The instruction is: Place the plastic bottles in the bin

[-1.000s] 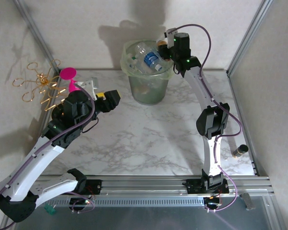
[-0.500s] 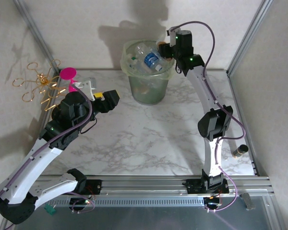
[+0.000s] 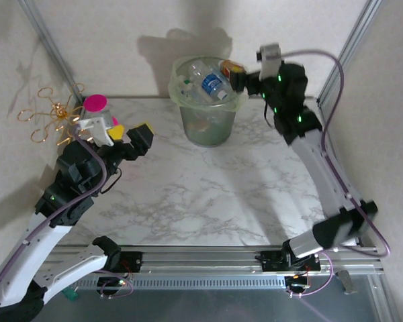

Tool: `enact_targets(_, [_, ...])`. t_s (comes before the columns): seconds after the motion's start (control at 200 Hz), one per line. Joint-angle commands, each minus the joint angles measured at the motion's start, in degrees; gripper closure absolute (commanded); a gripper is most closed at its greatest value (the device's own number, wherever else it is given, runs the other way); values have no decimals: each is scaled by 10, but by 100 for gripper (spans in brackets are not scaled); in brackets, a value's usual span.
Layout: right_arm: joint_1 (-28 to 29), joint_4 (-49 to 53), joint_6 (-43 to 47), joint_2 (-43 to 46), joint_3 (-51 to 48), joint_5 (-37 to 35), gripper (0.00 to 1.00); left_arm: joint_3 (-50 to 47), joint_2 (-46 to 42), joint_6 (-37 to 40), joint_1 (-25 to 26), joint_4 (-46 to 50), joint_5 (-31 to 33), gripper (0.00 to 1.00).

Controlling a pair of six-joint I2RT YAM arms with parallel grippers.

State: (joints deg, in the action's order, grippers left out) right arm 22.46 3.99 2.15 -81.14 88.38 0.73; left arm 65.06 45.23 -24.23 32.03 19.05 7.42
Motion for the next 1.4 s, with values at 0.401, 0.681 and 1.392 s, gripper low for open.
enact_targets(0.401, [-5,-268,-32,224,-467,-192,1,-247,-46,381,-9,-295,-31,1])
enact_targets(0.681, [-51,-481,3,214,-652,-231,1,-437,-10,215,-138,-559,20,0])
enact_targets(1.392, [-197,-797,-85,8,-808,-233,1,-568,293,179,-282,-884,26,1])
